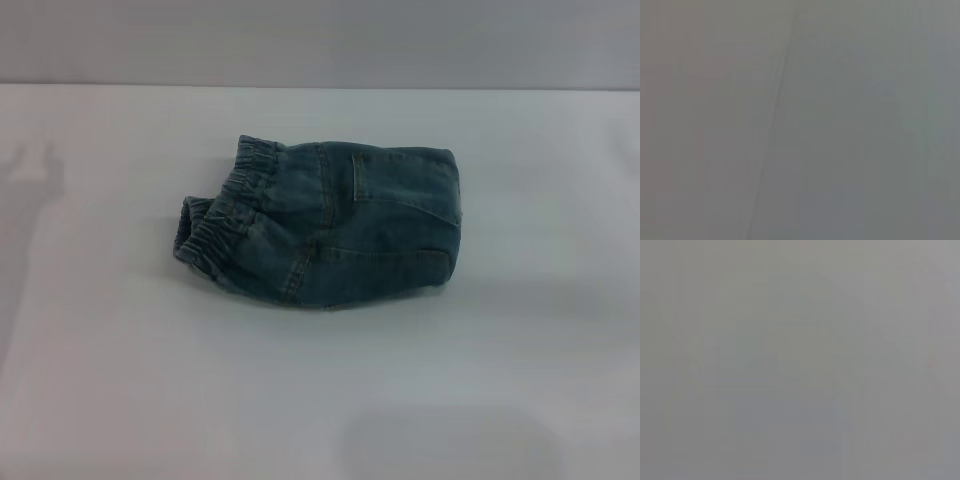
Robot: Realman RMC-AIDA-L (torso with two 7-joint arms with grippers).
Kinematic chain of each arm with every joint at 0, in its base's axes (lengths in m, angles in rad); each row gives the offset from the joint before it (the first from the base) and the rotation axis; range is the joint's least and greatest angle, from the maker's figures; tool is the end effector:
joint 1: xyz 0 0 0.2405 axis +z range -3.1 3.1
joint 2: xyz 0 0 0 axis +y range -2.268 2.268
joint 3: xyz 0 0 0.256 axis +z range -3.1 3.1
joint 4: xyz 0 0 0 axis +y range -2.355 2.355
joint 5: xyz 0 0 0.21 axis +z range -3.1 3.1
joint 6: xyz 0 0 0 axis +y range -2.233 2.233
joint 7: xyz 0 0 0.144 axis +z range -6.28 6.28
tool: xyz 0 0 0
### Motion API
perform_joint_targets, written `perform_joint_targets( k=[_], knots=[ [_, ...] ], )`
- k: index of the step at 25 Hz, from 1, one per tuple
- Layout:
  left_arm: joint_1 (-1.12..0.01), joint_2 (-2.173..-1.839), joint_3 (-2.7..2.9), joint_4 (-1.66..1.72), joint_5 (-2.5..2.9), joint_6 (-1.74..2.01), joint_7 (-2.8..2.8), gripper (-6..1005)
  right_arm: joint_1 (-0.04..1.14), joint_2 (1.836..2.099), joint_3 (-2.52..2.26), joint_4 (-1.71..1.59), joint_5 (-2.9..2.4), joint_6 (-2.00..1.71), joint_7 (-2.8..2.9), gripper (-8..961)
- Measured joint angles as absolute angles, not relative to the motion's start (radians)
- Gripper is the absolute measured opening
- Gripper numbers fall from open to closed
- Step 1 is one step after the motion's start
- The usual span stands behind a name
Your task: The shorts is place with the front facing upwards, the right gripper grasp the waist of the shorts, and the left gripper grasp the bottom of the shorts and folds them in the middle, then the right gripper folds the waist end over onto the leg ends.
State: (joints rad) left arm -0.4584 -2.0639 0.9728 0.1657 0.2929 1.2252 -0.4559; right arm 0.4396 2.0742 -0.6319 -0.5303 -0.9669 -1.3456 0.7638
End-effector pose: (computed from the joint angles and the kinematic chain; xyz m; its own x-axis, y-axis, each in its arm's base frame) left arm -0.3418 0.3505 0.0648 0.5471 -0.2276 0.8055 0.8259 -0.0097 -0.5637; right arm 0.2864 0.3625 0.1111 0.5684 0.3594 -0.7401 -0.6594 -0.3390 -0.6711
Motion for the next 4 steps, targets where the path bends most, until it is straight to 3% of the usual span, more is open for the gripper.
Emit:
perform_joint_targets(
  k=[4],
  knots=[
    [-0.459,-2.065,0.948,0.166,0.292,1.227,-0.444,346,0.458,2.072,-0.607,-0.39,-0.664,-1.287,0.396,507]
  ],
)
